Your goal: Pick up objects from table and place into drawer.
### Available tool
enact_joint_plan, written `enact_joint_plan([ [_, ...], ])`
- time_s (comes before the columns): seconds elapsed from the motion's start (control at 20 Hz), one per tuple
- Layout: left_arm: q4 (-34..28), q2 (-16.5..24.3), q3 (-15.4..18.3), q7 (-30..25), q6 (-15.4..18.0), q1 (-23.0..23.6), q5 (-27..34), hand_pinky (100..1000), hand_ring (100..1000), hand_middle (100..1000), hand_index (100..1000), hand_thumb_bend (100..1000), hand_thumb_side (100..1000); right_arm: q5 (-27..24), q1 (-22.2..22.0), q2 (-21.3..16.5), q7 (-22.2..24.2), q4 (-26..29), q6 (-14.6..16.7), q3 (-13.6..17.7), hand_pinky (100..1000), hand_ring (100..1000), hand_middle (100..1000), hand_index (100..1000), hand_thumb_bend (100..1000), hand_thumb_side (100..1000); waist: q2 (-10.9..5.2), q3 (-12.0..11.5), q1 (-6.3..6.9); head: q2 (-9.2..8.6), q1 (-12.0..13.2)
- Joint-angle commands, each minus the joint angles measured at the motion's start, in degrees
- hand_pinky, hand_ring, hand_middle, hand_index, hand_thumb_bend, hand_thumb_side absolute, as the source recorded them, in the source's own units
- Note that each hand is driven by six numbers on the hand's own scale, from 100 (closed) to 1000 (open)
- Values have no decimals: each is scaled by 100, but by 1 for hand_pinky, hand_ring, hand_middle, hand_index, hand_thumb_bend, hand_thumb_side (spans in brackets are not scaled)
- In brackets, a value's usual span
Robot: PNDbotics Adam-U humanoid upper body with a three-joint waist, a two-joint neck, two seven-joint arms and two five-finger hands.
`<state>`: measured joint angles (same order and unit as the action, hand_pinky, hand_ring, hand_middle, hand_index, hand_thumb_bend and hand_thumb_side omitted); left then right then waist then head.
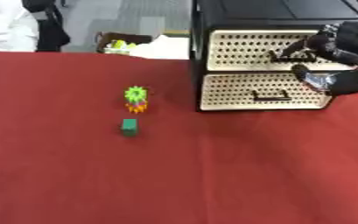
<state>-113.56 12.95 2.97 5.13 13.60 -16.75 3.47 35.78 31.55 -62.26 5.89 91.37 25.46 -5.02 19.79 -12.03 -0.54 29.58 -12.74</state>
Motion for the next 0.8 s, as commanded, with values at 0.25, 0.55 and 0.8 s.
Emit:
enact_joint_plan([
  [0.25, -104, 35, -8, -25, 3, -73, 4, 713, 713, 677, 757, 100, 888, 101, 95, -145, -179, -157, -117, 138, 100, 100, 100, 790, 100, 1000, -77, -2, -7, -105, -11],
  [0.55, -104, 29, -11, -41, 14, -70, 6, 713, 713, 678, 756, 100, 887, 232, 77, -150, -308, -209, -157, 143, 100, 100, 100, 790, 100, 1000, -64, -6, 7, -119, -15],
  [0.8, -104, 25, -13, -46, 16, -72, 10, 714, 713, 678, 755, 100, 888, 356, 43, -146, -343, -227, -184, 126, 100, 100, 100, 788, 100, 1000, -60, 0, 7, -122, -15],
])
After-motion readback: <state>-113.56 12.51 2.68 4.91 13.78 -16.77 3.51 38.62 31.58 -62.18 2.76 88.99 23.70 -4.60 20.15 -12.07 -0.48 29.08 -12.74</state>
